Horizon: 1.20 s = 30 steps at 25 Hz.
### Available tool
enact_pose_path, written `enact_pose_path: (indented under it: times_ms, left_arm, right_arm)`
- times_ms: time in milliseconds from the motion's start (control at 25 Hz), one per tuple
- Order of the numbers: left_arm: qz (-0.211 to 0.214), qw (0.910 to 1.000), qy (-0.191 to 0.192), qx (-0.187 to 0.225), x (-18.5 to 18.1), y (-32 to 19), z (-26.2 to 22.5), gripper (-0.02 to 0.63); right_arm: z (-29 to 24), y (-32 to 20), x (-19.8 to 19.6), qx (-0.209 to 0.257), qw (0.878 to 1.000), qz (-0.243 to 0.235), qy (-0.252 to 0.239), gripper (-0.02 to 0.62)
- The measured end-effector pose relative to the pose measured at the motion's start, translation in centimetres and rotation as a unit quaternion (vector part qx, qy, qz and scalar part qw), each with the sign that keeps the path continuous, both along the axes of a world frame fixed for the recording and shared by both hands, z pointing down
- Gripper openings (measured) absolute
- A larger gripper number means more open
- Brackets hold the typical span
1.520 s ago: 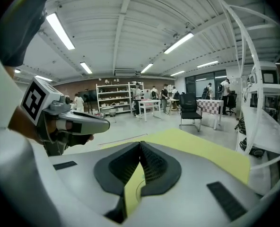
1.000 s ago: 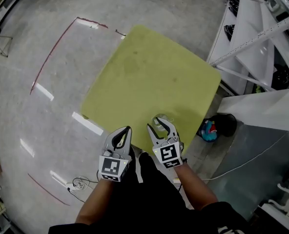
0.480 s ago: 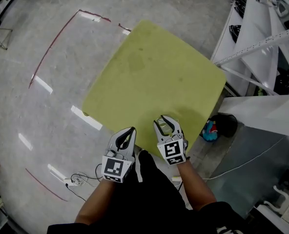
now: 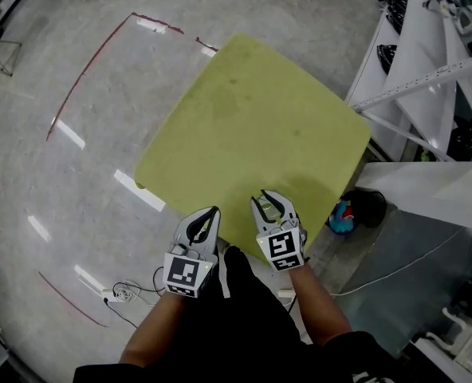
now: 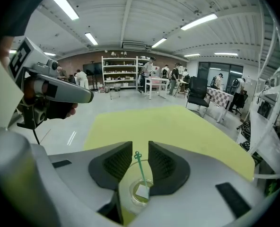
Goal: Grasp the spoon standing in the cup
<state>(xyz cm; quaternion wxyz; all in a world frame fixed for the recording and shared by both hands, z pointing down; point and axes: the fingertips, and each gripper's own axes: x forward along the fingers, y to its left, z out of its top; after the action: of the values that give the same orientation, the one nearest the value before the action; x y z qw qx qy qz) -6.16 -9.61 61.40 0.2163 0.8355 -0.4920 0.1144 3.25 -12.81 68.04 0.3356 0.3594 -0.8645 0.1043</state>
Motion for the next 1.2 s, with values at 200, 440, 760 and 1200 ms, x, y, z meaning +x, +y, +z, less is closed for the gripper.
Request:
enact_pose_path:
  times_ms: [200, 440, 760, 1200]
  left_arm:
    - [-0.004, 1.0, 0.002, 0.002, -0.1, 0.1, -0.2, 0.006]
    - [-0.005, 1.0, 0.002, 0.005, -0.3, 0.1, -0.6, 0.006]
    - [-0.003, 0.9998, -0.001, 0.017, -0.5, 0.1, -1.5, 0.006]
    - [0.012, 0.9986, -0.011, 0.05, 0.1, -0.6, -5.2, 0.006]
  right_arm:
    - [0.6, 0.3, -0.5, 0.006, 0.999, -0.023, 0.039, 0.077]
    - [0.6, 0.4, -0.3, 0.008, 0.999, -0.02, 0.045, 0.037]
    - [-1.9, 0.0, -0.3, 0.017, 1.0, 0.017, -0.015, 0.035]
    - [-8.6, -0.4, 0.9, 0.065, 0.994, 0.057, -0.069, 0.035]
